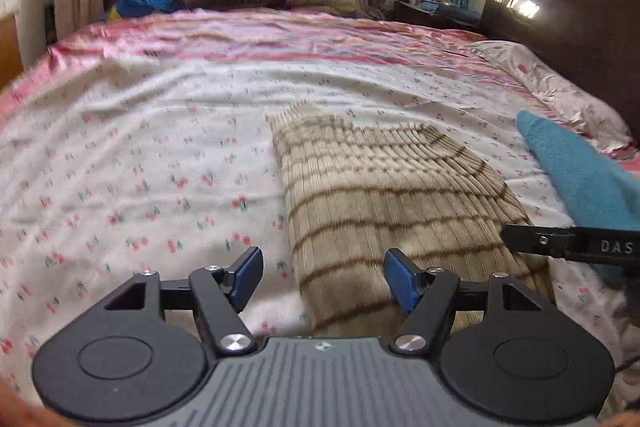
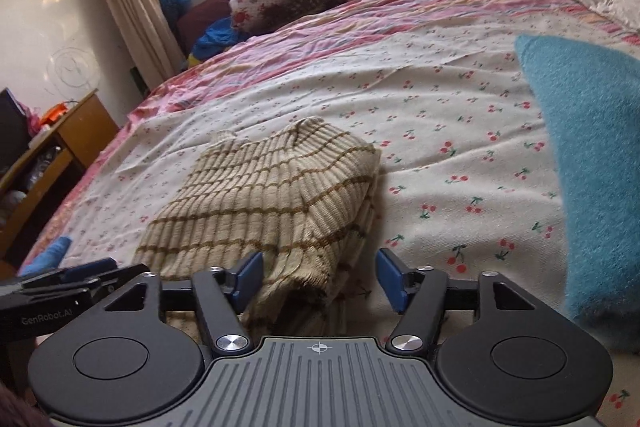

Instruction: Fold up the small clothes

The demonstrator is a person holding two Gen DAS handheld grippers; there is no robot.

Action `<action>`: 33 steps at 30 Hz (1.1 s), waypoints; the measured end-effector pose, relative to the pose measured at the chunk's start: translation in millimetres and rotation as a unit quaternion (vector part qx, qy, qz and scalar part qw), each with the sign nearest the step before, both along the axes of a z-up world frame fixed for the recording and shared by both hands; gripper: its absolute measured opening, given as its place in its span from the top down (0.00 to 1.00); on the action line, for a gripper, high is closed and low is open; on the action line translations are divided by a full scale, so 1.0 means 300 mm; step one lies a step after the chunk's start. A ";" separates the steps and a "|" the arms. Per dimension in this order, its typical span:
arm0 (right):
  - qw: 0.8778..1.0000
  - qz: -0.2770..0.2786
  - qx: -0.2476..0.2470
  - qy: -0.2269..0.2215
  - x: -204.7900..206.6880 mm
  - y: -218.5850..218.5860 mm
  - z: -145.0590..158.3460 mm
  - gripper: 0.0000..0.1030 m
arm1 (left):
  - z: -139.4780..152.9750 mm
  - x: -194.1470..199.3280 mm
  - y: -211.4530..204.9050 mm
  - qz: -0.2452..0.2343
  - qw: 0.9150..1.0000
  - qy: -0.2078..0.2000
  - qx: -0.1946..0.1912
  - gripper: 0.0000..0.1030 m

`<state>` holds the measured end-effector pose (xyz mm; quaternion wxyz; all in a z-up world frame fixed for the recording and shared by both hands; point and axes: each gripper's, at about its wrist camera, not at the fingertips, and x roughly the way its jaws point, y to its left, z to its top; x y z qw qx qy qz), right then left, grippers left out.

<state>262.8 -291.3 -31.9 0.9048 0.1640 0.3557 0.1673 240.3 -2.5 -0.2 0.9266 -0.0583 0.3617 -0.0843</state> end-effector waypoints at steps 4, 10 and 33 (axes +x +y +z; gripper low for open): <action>0.999 0.009 0.030 0.027 0.024 0.000 -0.052 0.32 | -0.052 0.012 0.039 -0.006 0.998 0.020 -0.051 0.25; 0.995 0.020 0.082 0.044 0.029 -0.052 -0.065 0.31 | -0.090 0.022 0.065 -0.025 0.994 0.026 -0.107 0.25; 0.977 0.117 0.143 0.104 -0.168 0.026 -0.017 0.71 | -0.039 -0.256 0.063 -0.080 0.990 0.029 -0.117 0.47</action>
